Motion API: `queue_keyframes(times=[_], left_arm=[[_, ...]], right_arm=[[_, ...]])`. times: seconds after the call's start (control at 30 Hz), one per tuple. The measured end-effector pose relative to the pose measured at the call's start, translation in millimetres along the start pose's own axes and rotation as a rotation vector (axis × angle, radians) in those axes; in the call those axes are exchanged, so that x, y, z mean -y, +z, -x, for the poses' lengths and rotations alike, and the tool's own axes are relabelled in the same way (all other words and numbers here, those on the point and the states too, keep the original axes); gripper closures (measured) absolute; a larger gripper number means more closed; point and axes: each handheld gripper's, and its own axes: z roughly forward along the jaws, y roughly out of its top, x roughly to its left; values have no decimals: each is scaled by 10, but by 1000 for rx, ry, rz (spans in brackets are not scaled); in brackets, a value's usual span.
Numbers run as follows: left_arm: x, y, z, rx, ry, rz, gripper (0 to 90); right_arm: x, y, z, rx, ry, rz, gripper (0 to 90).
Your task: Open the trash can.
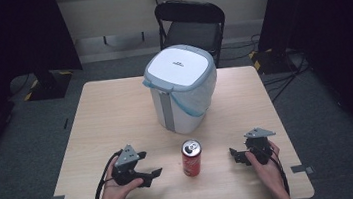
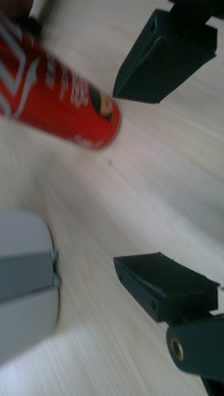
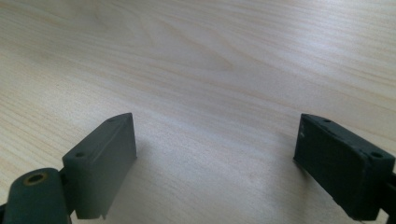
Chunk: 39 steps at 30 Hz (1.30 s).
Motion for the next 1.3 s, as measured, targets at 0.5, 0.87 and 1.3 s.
queue_keyframes(times=[0.5, 0.87, 1.3], left_arm=[[-306, 466, 337, 137, 15, 21, 189], [-392, 794, 465, 121, 75, -14, 184], [-368, 871, 497, 112, 111, -42, 328]], right_arm=[[0, 0, -1, 0, 1, 0, 112], [0, -1, -3, 2, 2, 0, 113], [0, -1, -3, 2, 2, 0, 113]])
